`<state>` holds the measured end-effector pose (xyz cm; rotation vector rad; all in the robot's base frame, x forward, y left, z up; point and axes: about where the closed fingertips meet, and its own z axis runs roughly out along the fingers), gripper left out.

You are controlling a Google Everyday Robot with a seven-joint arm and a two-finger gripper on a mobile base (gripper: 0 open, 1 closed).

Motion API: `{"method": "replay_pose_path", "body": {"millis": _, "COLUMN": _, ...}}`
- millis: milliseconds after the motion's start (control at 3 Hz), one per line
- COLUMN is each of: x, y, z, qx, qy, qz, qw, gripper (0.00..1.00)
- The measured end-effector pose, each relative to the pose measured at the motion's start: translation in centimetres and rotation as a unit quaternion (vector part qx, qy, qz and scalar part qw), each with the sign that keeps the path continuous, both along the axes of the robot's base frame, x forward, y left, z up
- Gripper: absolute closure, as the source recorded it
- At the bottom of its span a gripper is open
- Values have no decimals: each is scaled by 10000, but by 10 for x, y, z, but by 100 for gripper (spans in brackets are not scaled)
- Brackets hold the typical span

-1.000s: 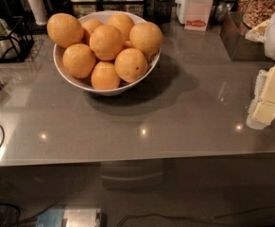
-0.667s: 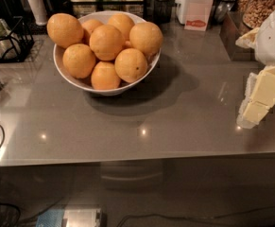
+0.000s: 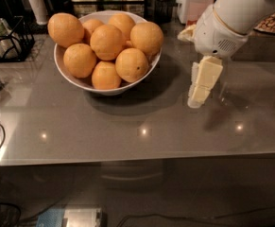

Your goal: Pick orange from white bowl

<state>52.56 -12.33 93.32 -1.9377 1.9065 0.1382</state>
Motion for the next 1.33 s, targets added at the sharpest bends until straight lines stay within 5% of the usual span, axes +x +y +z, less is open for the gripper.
{"method": "replay_pose_path", "body": {"millis": 667, "x": 26, "y": 78, "z": 46, "qx": -496, "qy": -945, "qz": 729, "qw": 9916, "gripper": 0}}
{"method": "replay_pose_path", "body": {"millis": 1000, "x": 26, "y": 78, "z": 46, "qx": -496, "qy": -946, "qz": 730, "qw": 9916, "gripper": 0}}
{"method": "replay_pose_path", "body": {"millis": 1333, "x": 37, "y": 102, "z": 71, "qx": -471, "qy": -1249, "qz": 1033, "qw": 9857, "gripper": 0}}
